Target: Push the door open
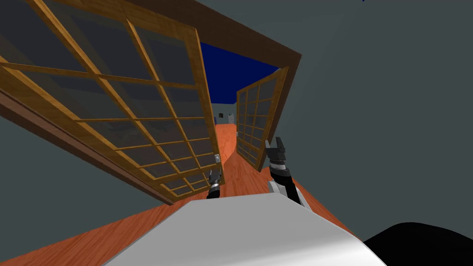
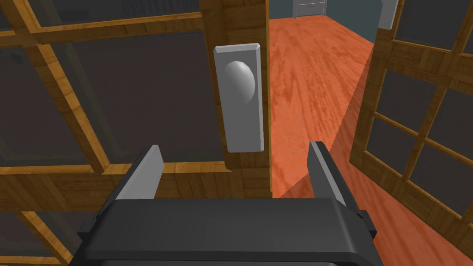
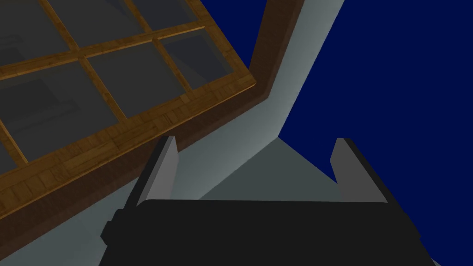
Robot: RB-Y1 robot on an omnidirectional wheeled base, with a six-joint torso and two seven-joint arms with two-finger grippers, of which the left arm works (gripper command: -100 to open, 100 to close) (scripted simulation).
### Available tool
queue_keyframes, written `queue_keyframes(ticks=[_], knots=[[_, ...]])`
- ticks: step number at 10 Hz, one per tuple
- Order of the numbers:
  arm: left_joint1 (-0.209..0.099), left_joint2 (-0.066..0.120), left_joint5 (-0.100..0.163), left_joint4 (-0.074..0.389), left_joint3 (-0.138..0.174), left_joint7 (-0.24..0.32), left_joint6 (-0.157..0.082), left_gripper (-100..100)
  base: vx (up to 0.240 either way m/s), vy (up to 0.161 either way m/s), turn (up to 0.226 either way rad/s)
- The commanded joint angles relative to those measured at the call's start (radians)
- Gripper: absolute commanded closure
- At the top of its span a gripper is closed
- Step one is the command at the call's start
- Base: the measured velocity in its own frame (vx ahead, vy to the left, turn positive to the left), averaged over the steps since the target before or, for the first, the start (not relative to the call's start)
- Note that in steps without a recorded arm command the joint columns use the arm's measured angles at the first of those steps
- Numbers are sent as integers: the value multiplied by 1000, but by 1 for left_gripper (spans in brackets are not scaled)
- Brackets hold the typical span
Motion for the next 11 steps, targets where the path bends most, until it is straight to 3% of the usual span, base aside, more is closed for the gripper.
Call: queue_keyframes(ticks=[1, 2, 3, 4, 6, 9, 11], knots=[[-10, -12, 14, 31, -4, 22, -9, -100, 24, 129, -197], [-2, -6, 8, 12, -3, 11, -3, -100, 13, 63, -50], [-2, 23, 10, 16, -2, 18, -6, -100, 77, 31, -13], [-2, 37, 11, 19, -1, 22, -8, -100, 166, 51, -32], [-2, 56, 14, 23, 1, 29, -13, -100, 186, 41, -31], [-3, 52, 18, 31, 5, 41, -20, -100, 201, 36, -28], [-3, 25, 21, 36, 7, 48, -24, -100, 192, 45, -29]])
